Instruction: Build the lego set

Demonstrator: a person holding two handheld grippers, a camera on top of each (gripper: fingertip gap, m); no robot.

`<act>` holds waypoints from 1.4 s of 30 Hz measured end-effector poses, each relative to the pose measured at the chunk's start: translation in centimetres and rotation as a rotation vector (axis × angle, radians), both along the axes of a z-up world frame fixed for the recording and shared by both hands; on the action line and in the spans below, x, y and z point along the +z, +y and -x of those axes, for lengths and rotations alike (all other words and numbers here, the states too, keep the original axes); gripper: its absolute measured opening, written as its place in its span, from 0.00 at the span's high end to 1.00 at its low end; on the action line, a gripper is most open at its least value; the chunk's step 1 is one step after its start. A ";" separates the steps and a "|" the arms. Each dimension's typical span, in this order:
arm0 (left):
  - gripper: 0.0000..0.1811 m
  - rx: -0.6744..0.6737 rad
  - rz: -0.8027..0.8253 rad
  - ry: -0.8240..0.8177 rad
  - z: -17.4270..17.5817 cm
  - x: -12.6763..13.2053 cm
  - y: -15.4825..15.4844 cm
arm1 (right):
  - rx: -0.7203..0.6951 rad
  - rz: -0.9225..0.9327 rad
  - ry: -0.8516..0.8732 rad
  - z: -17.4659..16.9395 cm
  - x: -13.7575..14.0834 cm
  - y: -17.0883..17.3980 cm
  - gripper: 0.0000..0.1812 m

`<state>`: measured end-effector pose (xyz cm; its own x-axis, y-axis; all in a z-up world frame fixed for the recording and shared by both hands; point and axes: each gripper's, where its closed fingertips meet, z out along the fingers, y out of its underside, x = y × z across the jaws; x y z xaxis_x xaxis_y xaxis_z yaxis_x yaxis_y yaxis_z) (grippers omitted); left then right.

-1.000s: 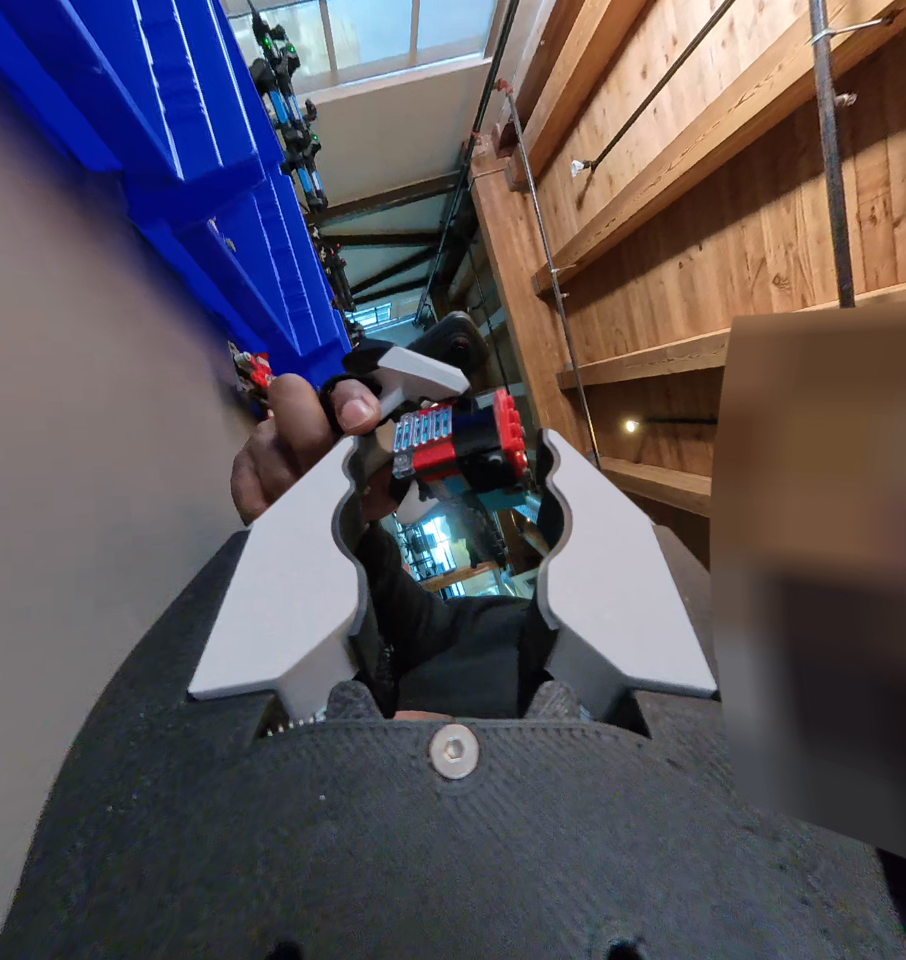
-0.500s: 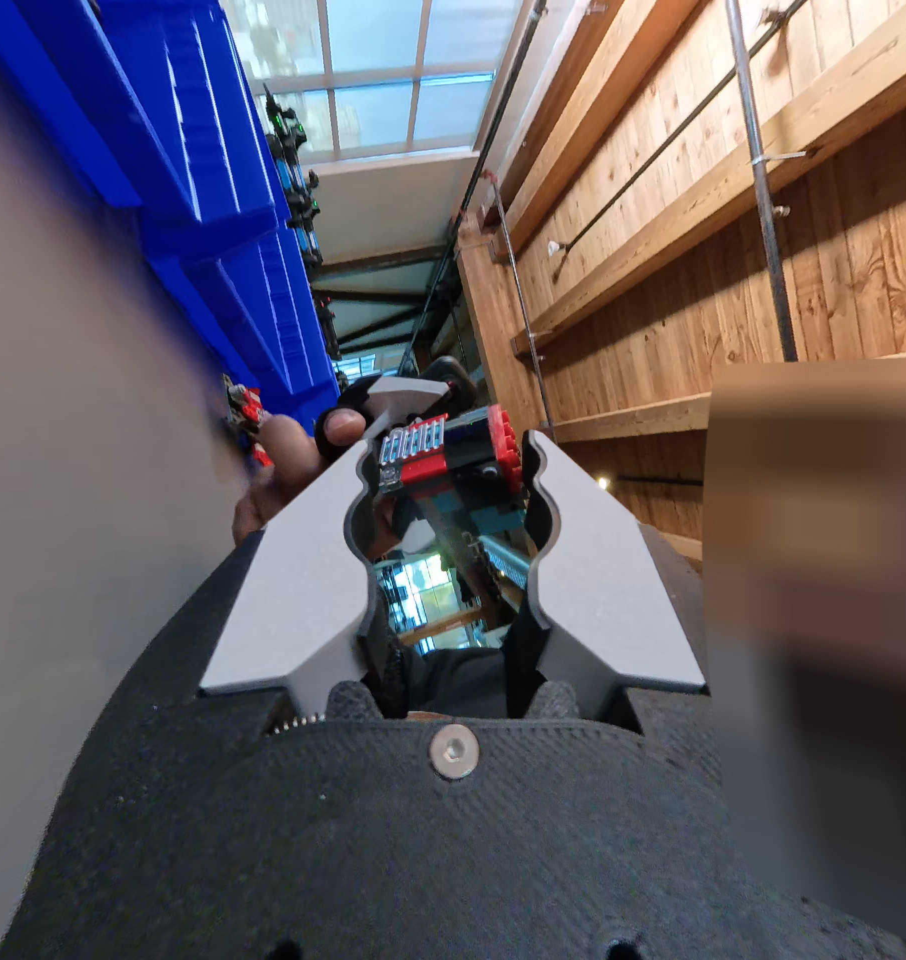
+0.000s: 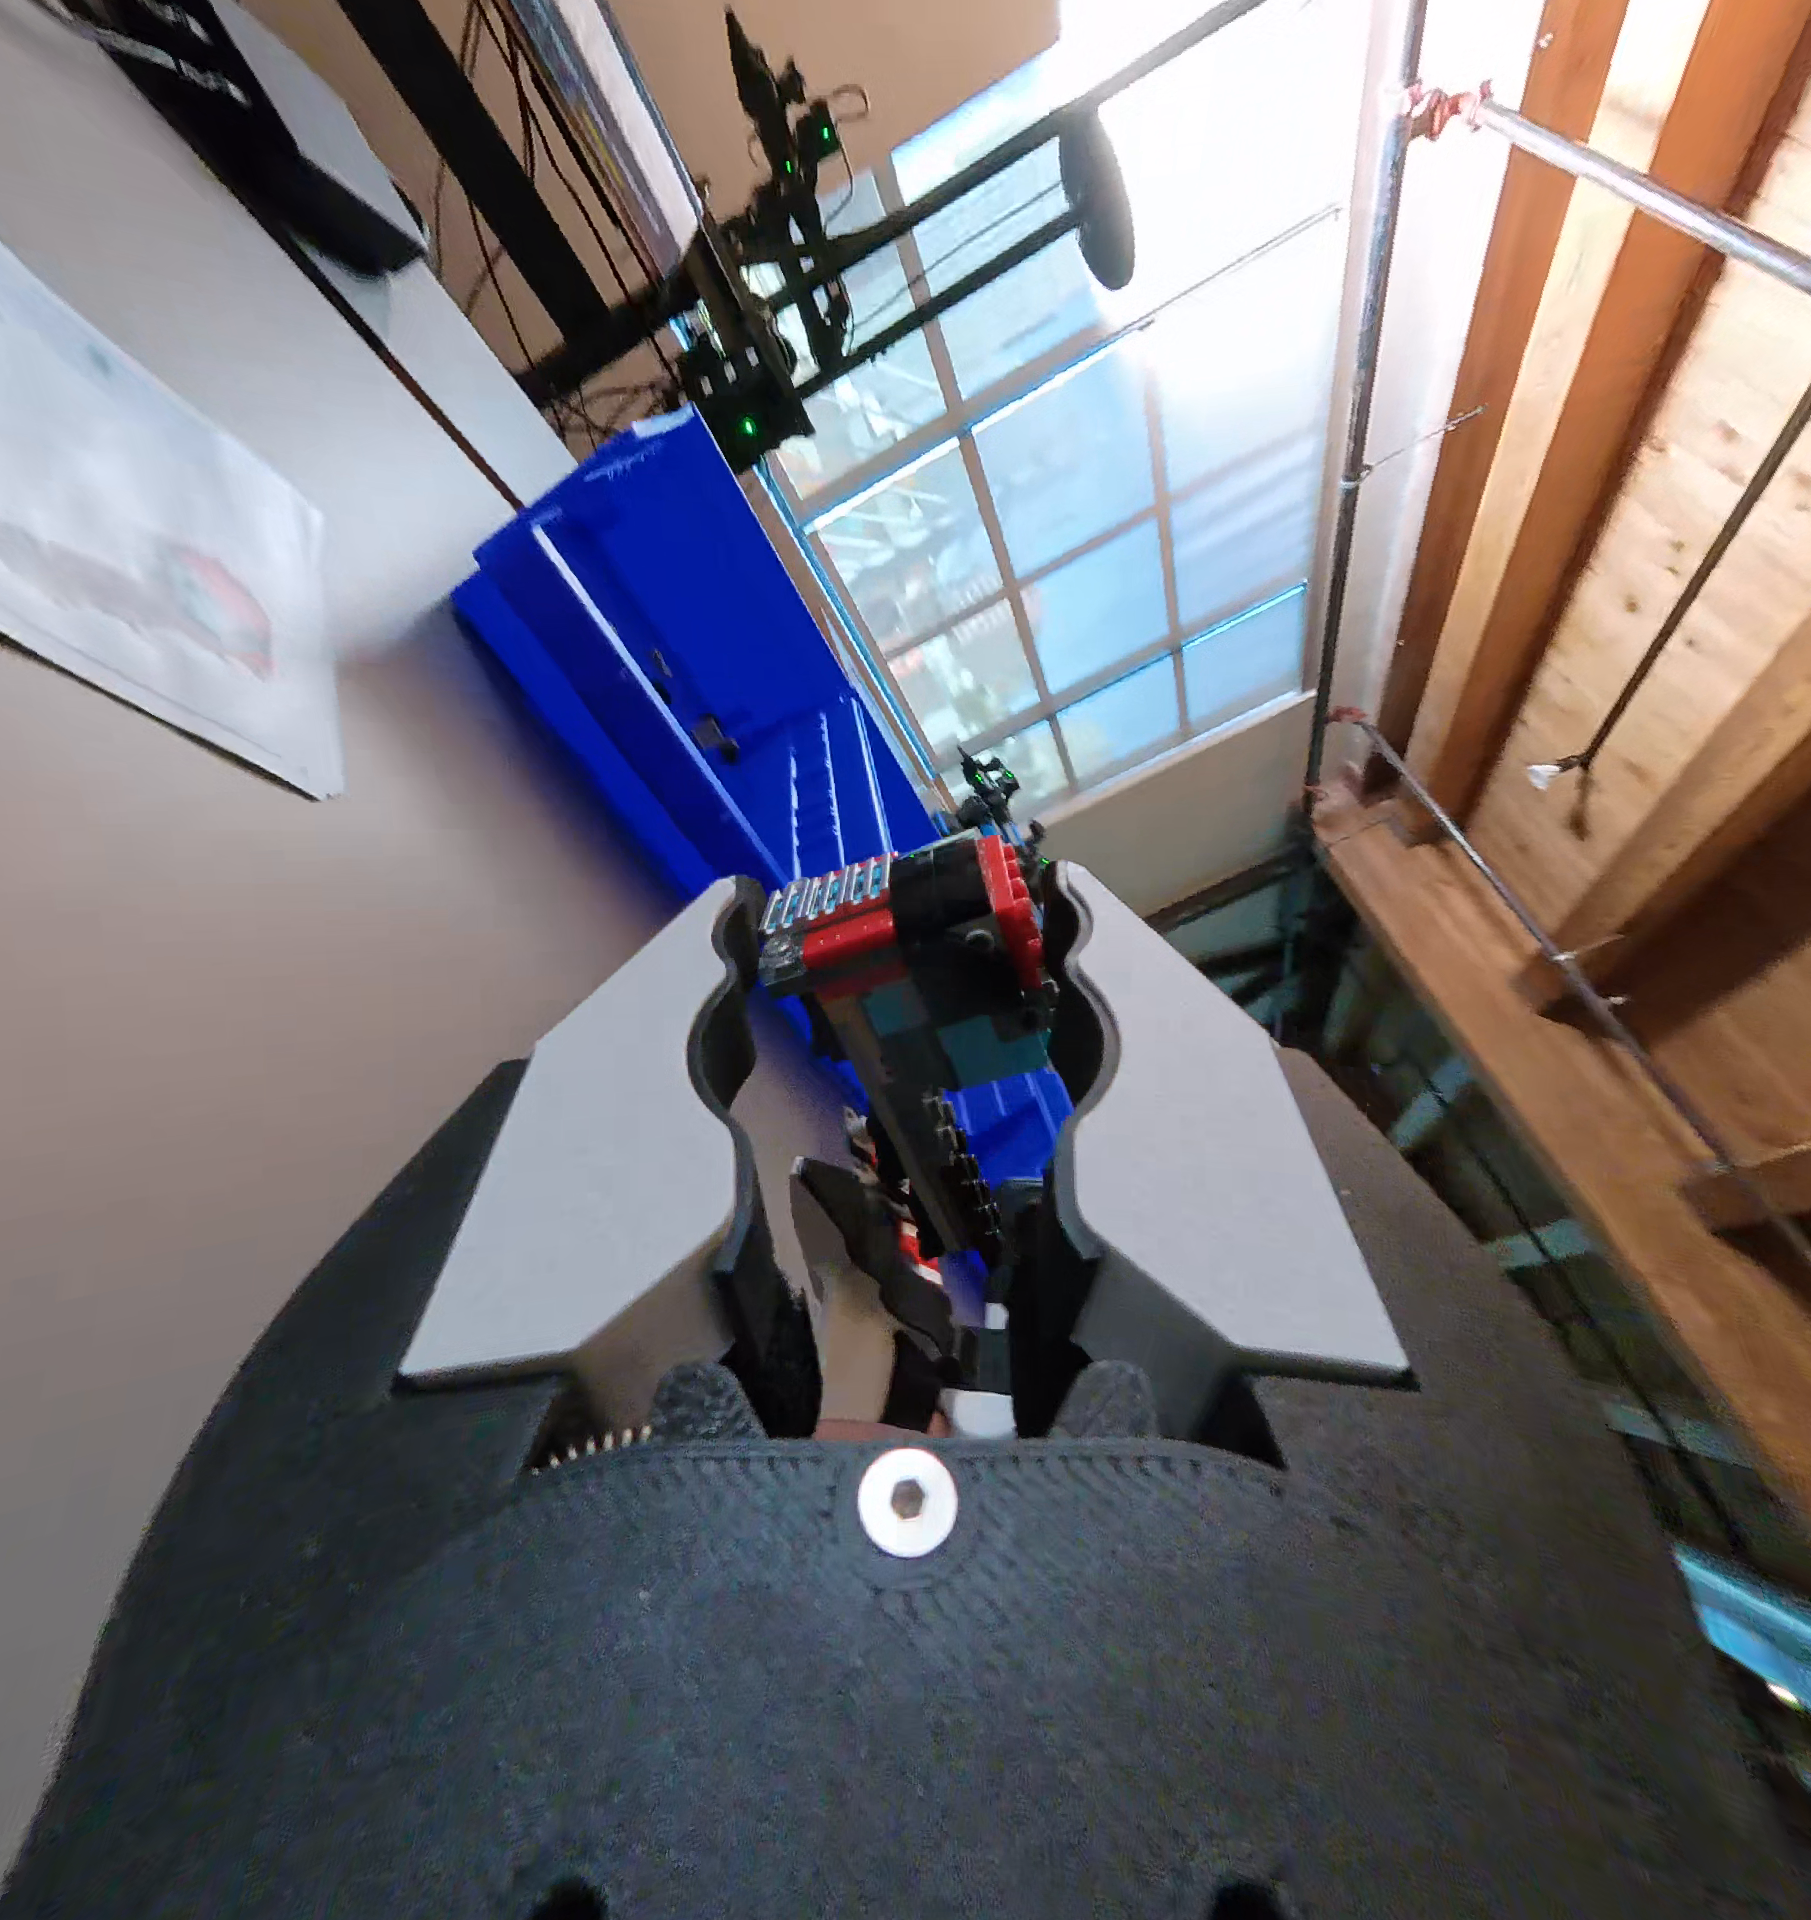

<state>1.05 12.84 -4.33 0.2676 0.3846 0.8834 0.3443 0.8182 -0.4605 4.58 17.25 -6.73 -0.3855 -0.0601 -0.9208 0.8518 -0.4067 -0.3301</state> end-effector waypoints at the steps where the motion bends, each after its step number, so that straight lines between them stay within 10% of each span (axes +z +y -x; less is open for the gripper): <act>1: 0.70 0.017 0.021 0.006 -0.1 0.0 0.1 | -0.011 -0.001 -0.008 0.2 0.1 0.0 0.70; 42: 0.70 0.138 -0.086 -0.094 -0.4 -3.9 1.5 | -0.029 -0.012 -0.192 -0.5 -2.9 -0.6 0.85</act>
